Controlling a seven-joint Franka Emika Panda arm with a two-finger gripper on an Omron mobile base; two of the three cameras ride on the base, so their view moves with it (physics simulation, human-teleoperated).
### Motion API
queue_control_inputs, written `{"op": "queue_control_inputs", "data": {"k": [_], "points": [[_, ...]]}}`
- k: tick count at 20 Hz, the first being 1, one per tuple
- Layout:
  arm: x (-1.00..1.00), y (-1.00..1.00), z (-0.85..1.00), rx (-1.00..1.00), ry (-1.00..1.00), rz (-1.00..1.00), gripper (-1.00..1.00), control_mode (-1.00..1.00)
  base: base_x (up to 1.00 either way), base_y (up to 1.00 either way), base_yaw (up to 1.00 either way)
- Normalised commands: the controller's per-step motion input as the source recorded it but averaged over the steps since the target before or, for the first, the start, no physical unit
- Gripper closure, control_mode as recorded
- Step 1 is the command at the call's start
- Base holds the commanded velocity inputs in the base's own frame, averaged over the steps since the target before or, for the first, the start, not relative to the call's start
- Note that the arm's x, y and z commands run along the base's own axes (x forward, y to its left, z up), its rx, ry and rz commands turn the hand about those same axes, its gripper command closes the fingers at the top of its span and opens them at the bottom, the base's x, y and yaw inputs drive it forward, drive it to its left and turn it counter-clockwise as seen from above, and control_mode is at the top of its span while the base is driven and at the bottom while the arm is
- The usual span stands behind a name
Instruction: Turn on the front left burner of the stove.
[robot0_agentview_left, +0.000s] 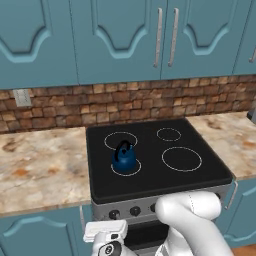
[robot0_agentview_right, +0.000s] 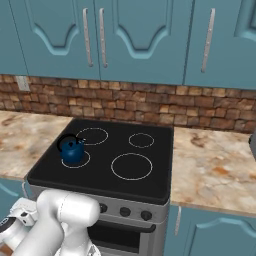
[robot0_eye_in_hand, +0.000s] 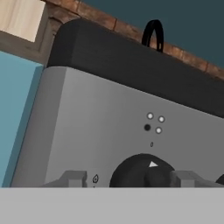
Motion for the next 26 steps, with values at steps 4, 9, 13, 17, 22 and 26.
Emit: {"op": "queue_control_inputs", "data": {"k": [4, 9, 13, 17, 22, 26], "points": [[0.24, -0.2, -0.48, 0.0, 0.3, 0.22, 1.0, -1.0, 0.0, 0.0, 0.0], [0.19, -0.36, -0.32, -0.02, 0.35, 0.2, 1.0, -1.0, 0.0, 0.0, 0.0], [0.11, -0.16, -0.42, -0.27, 0.51, 0.13, 1.0, -1.0, 0.0, 0.0, 0.0], [0.24, -0.1, -0.65, -0.39, 0.54, 0.13, 1.0, -1.0, 0.0, 0.0, 0.0], [0.43, -0.21, -0.78, -0.31, 0.49, 0.19, 1.0, -1.0, 0.0, 0.0, 0.0], [0.6, -0.12, -0.98, -0.3, 0.33, 0.28, 1.0, -1.0, 0.0, 0.0, 0.0]]}}
